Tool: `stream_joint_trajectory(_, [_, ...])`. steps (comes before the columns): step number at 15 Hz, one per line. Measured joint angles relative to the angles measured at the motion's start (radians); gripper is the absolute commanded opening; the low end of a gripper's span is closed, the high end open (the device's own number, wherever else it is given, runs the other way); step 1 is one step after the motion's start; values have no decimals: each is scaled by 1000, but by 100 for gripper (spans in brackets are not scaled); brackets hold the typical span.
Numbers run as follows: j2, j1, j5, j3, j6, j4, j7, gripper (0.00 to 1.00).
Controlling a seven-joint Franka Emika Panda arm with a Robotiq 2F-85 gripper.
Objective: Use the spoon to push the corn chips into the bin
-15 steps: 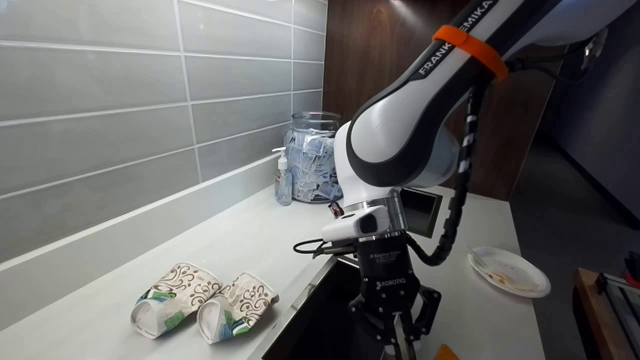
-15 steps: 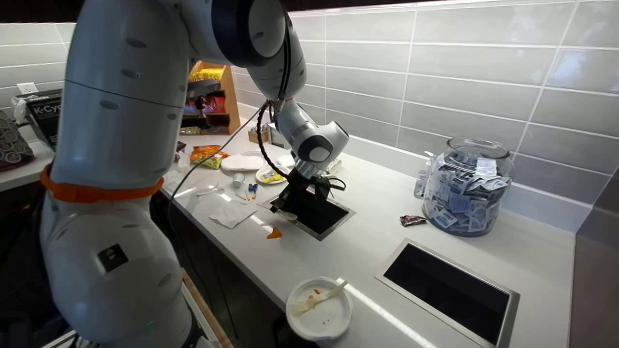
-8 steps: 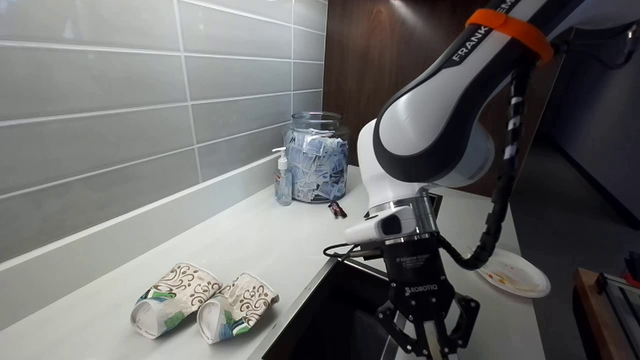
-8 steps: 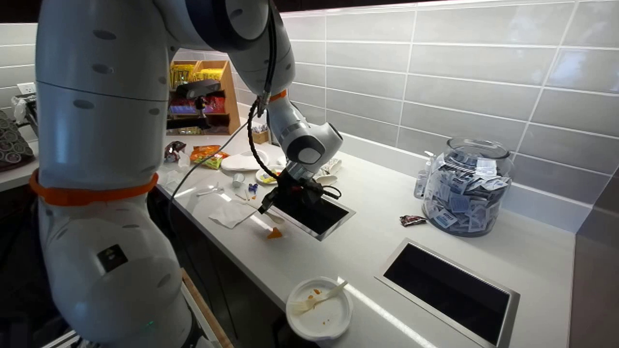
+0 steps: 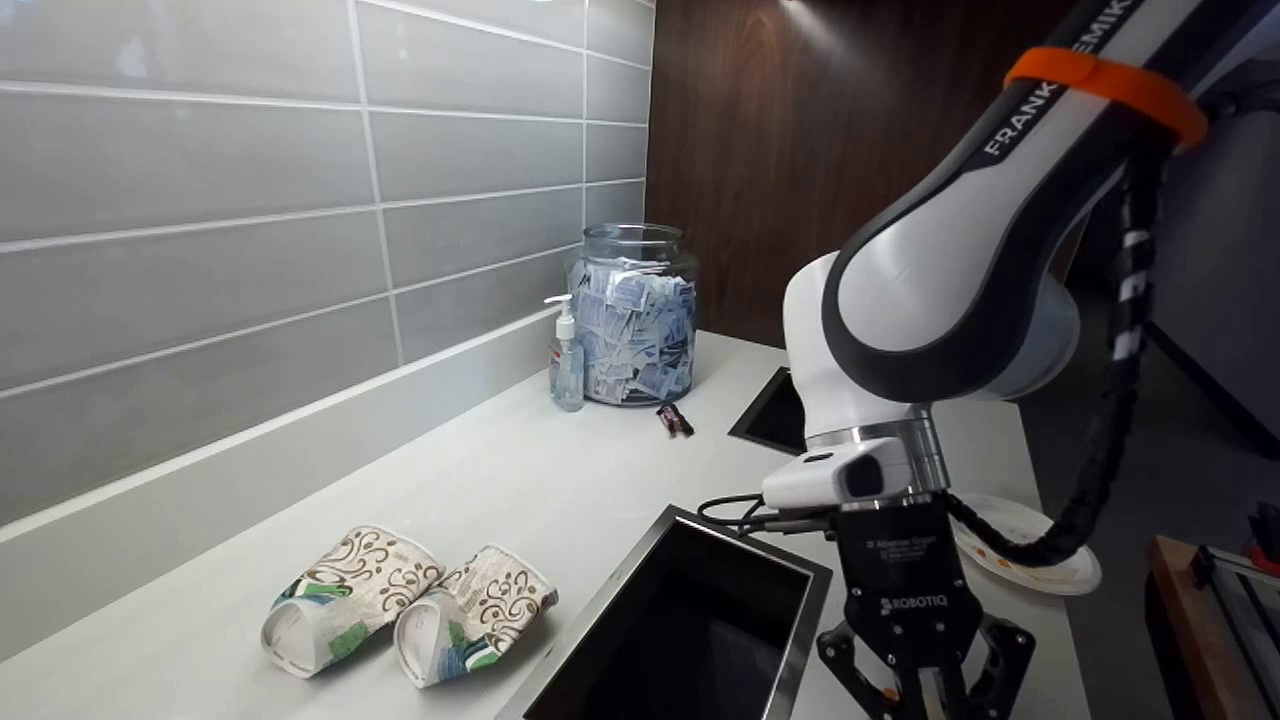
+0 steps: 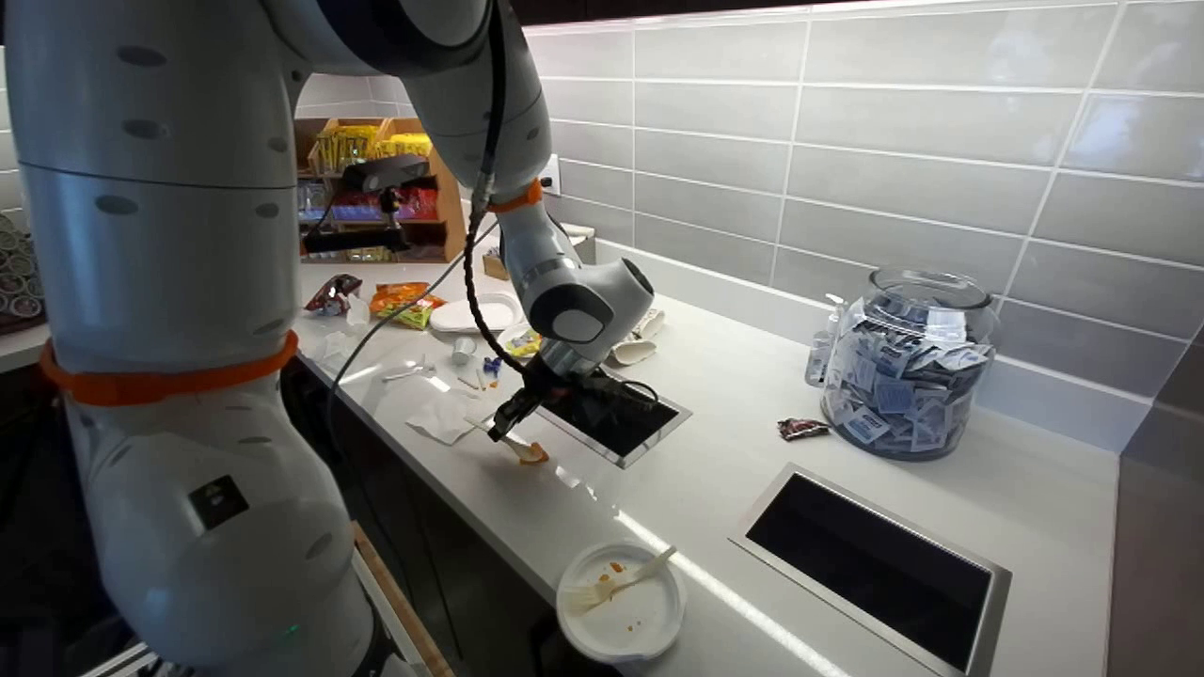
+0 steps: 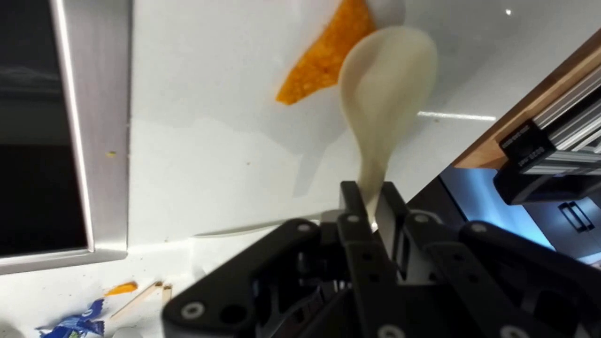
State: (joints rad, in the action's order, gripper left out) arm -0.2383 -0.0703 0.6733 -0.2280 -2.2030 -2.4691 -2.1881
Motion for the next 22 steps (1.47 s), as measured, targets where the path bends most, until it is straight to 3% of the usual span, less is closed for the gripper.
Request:
stream_joint_trajectory(9, [16, -1, 83, 0, -39, -50, -153, 3])
stream_joint_trajectory(14, [20, -6, 83, -1, -44, -51, -155, 3])
stream_joint_trajectory(22, [92, -60, 83, -17, -168, -108, -121, 3])
